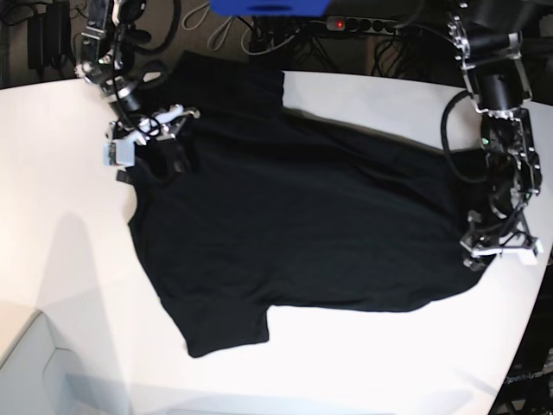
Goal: Layout the t-shirt on the table in an organized manner, then fold the t-shirt properly
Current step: 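Hold the shirt with the right gripper and move the left gripper along the side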
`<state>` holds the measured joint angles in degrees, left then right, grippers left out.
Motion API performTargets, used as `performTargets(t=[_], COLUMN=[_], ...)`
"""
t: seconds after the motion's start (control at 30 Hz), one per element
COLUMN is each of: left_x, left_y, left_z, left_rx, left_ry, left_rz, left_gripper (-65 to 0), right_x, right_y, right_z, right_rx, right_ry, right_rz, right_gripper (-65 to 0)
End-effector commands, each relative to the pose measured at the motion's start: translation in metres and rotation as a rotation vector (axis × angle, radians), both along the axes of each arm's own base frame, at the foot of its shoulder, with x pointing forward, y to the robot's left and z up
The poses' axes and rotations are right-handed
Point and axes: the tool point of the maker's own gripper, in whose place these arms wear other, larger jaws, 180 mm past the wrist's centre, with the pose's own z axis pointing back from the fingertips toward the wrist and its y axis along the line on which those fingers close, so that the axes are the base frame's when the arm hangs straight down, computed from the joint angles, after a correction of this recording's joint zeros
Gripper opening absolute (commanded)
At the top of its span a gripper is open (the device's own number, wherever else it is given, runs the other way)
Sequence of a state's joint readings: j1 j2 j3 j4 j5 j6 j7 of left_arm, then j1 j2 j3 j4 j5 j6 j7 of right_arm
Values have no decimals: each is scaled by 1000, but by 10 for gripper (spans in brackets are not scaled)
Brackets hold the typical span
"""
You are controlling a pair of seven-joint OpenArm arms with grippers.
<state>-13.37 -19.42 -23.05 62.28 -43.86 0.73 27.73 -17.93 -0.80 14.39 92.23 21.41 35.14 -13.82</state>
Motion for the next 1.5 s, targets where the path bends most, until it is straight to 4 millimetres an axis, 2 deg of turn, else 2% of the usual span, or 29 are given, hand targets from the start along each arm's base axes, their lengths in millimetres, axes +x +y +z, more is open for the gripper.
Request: performTargets(t=[0.0,0.07,0.2,0.27,0.37,0.43,0.5,0.6,0.73,1.0,1.07,1.13,1.17,1.27,1.4,1.47], left_x=[18,26,38,47,58,64,72,75,66,55,55,56,55,55,58,65], left_y=[12,29,53,56,60,56,42,33,29,15,3,-4,-5,-6,-10,-12], left_z=[34,52,46,41,38,37,36,29,0,-35,-41,-45,-45,-46,-42,-32], left_rx=[27,46,10,9,113,195,300,386,416,492,498,498,497,497,498,496], left_ry=[-88,-115,-74,-38,15,13,-6,-14,51,91,93,90,90,89,77,43], left_rz=[12,35,88,90,69,54,13,-19,-46,-97,-122,-133,-134,-134,-142,-139], left_gripper=[-309,-309,-309,-309,-308,-308,-308,-308,-308,-311,-315,-364,-416,-634,-648,-650], right_x=[8,13,19,20,18,18,18,18,17,17,17,17,17,17,18,23], right_y=[0,8,19,19,19,19,16,14,10,8,8,8,8,5,2,2], right_z=[14,11,-1,-9,-17,-17,-17,-17,-17,-18,-18,-18,-18,-19,-19,-15], right_rx=[10,13,31,40,48,48,39,28,12,6,6,6,6,-5,-14,-14], right_ry=[-47,-31,1,21,41,41,41,42,42,44,44,45,45,49,49,36], right_rz=[2,28,58,56,52,52,54,62,67,69,69,69,69,72,75,75], right_gripper=[-273,-273,-273,-273,-273,-273,-273,-273,-273,-273,-273,-273,-273,-273,-273,-273])
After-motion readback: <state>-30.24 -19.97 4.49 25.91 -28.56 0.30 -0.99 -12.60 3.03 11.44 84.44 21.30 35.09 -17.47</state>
